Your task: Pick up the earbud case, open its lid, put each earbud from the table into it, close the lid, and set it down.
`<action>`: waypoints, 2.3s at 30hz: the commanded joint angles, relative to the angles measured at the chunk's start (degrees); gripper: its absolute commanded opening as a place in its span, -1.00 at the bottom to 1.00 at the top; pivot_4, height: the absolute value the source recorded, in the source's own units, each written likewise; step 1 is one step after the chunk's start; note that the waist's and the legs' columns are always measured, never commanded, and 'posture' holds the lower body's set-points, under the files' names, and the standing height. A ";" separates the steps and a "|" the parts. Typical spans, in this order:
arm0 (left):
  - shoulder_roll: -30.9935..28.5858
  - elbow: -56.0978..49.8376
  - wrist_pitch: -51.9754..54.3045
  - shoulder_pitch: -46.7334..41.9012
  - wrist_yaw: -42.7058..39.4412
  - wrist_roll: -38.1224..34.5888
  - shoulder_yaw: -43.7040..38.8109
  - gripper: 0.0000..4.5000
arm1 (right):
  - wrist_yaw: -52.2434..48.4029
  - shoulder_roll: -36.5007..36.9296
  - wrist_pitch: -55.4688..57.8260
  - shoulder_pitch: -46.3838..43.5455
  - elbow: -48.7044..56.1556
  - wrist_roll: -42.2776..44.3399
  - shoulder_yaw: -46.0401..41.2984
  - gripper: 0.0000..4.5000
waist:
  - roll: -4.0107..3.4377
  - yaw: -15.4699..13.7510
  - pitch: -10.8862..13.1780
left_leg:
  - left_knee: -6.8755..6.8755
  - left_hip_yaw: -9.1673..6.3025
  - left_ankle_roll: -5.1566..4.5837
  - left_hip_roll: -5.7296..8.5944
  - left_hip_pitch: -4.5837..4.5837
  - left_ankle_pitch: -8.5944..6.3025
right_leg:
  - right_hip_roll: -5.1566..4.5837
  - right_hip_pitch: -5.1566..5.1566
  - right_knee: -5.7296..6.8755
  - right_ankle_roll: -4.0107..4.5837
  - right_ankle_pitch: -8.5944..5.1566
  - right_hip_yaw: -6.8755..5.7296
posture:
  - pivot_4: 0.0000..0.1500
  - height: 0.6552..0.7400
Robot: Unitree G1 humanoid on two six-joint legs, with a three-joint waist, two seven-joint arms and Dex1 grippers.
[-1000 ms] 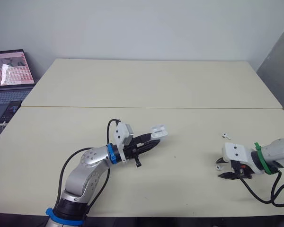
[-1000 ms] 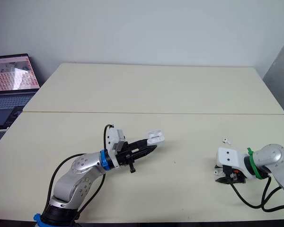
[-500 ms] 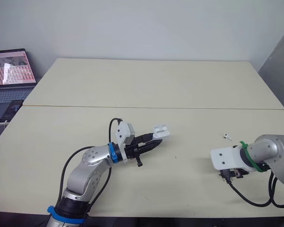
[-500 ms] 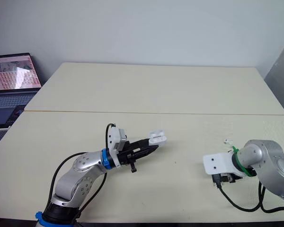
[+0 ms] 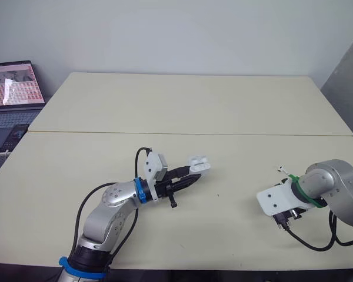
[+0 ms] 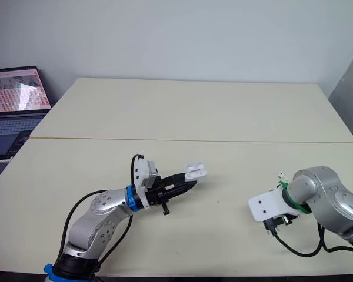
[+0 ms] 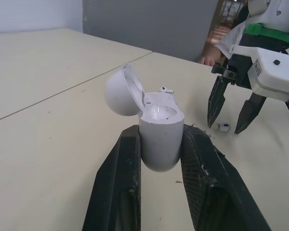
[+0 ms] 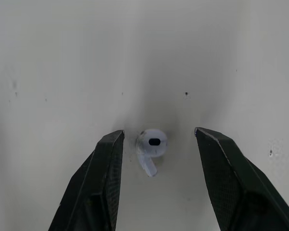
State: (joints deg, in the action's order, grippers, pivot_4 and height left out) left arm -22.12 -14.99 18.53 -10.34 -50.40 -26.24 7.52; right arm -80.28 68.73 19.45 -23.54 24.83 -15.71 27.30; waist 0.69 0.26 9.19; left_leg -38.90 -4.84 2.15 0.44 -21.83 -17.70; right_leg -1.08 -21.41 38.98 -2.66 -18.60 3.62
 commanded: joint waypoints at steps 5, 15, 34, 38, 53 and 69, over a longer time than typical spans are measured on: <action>0.29 -1.54 -1.02 0.16 0.54 -0.12 -0.14 -0.65 | -3.65 0.30 -4.58 -0.13 -0.58 -0.98 -1.42 0.08 | 0.00 0.00 0.00 | 0.00 0.00 0.00 0.00 0.00 0.00 | 0.00 0.00 0.00 0.00 0.00 0.01 | 1.00 1.00; 0.17 -1.48 -1.17 0.20 0.74 -0.09 0.00 -0.65 | -4.02 -0.81 -6.01 0.05 -1.59 -2.32 -1.68 0.08 | 0.00 -0.01 0.00 | 0.00 0.00 0.00 0.00 0.00 0.00 | 0.00 0.00 0.01 0.00 0.00 0.00 | 1.00 1.00; 0.26 -1.74 -1.18 0.65 0.92 0.02 0.21 -0.65 | -3.52 -1.95 -4.80 1.07 0.17 -2.64 -3.76 -0.82 | 0.00 -0.01 0.00 | -0.01 0.00 0.00 0.00 0.00 0.00 | 0.00 0.01 0.02 0.00 0.00 0.00 | 1.00 1.00; 0.95 -2.29 -0.94 0.70 1.25 -0.04 1.07 -0.65 | -0.64 -4.10 -1.60 1.85 0.17 1.23 -8.04 -0.82 | 0.00 -0.01 0.00 | -0.02 0.00 0.00 0.00 0.00 0.00 | 0.00 0.01 0.03 0.00 0.00 0.01 | 1.00 1.00; 12.62 6.34 -6.95 -4.85 10.84 8.53 5.62 -0.65 | 24.41 -34.75 25.47 8.10 5.75 40.57 -40.84 -0.82 | 0.04 -0.18 -0.01 | -0.06 -0.01 -0.01 0.04 -0.03 0.00 | 0.01 0.02 0.09 0.00 0.01 0.02 | 1.00 1.00; 22.02 14.50 -15.94 -10.64 16.89 13.77 6.97 -0.65 | 58.33 -58.69 32.24 7.37 12.27 60.30 -43.74 -0.82 | -0.01 0.21 -0.04 | -0.02 0.04 -0.01 0.03 -0.02 0.00 | 0.04 -0.04 0.14 0.00 0.01 0.01 | 1.00 1.00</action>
State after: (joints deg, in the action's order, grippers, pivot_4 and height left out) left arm -0.80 0.57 4.48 -20.57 -34.14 -12.61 15.23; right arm -23.63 10.57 53.43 -16.27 35.24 43.65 -16.94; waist 0.68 0.47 9.15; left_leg -38.92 -4.78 2.14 0.48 -21.86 -17.70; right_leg -1.03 -21.46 39.13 -2.66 -18.59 3.64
